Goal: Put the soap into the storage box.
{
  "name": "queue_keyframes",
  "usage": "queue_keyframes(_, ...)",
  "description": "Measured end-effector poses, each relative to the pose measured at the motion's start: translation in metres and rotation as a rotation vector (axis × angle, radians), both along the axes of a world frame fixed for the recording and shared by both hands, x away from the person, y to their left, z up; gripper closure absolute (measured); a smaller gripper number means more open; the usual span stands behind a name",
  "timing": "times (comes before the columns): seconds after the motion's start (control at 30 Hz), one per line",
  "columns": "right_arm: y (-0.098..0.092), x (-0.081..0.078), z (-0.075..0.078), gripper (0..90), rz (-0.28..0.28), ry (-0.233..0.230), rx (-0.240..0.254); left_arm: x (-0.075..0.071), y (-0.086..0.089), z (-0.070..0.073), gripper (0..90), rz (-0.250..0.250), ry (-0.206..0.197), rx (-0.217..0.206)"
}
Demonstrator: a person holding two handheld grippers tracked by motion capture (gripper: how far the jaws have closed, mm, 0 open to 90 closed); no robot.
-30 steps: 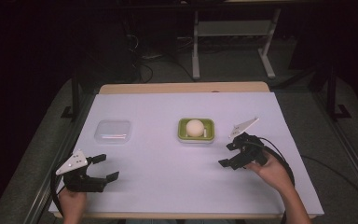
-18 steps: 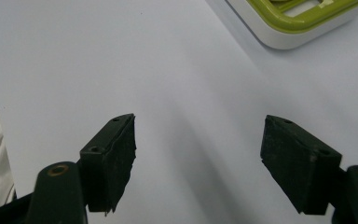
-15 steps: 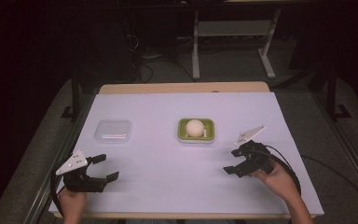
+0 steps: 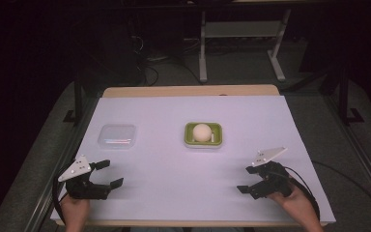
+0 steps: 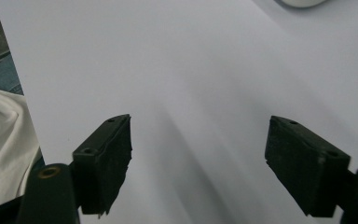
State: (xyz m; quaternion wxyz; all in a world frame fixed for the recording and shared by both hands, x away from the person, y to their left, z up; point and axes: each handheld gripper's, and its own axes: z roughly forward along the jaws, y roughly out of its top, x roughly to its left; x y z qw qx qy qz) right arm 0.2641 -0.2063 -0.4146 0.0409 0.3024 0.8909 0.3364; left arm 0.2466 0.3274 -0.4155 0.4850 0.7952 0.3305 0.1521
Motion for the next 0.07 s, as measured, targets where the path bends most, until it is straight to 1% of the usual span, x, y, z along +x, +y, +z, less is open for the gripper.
queue_keyframes(0.07, 0.0004, -0.0057, -0.0046, 20.4, -0.006, -0.005, -0.019, -0.0002, -0.0008, 0.0002, 13.1, 0.000, -0.001, -0.002)
